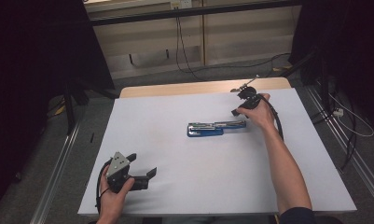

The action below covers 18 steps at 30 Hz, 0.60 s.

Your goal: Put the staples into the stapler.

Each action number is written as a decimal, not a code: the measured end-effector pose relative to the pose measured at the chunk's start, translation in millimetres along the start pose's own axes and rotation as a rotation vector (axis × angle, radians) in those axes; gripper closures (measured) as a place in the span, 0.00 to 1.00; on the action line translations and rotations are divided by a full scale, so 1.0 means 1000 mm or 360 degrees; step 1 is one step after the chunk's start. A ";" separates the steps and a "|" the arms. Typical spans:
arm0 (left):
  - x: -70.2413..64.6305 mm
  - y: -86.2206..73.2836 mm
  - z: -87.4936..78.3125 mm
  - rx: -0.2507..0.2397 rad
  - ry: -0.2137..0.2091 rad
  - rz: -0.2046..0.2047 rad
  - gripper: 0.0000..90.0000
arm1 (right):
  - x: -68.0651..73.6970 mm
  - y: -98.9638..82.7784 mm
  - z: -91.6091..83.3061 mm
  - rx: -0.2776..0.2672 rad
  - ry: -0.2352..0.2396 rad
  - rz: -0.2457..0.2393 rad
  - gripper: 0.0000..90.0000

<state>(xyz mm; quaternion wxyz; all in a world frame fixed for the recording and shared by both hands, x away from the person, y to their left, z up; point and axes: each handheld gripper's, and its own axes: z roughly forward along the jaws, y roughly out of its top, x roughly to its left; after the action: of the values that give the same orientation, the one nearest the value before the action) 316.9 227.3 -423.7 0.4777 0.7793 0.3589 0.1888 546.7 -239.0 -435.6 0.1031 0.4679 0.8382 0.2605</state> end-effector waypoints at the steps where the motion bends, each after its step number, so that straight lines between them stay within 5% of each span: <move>1: 0.000 0.000 0.000 0.0000 0.0001 0.0003 0.05 | 0.000 0.000 0.001 0.0013 0.0003 0.0001 0.56; 18: -0.006 0.000 0.002 0.0009 -0.0024 0.0020 0.05 | 0.006 0.003 0.006 0.0067 0.0009 -0.0094 0.81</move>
<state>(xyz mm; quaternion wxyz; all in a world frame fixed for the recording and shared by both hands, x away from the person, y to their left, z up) 314.3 221.9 -424.0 0.4769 0.7843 0.3511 0.1848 548.3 -230.7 -438.5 0.0987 0.4443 0.8572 0.2410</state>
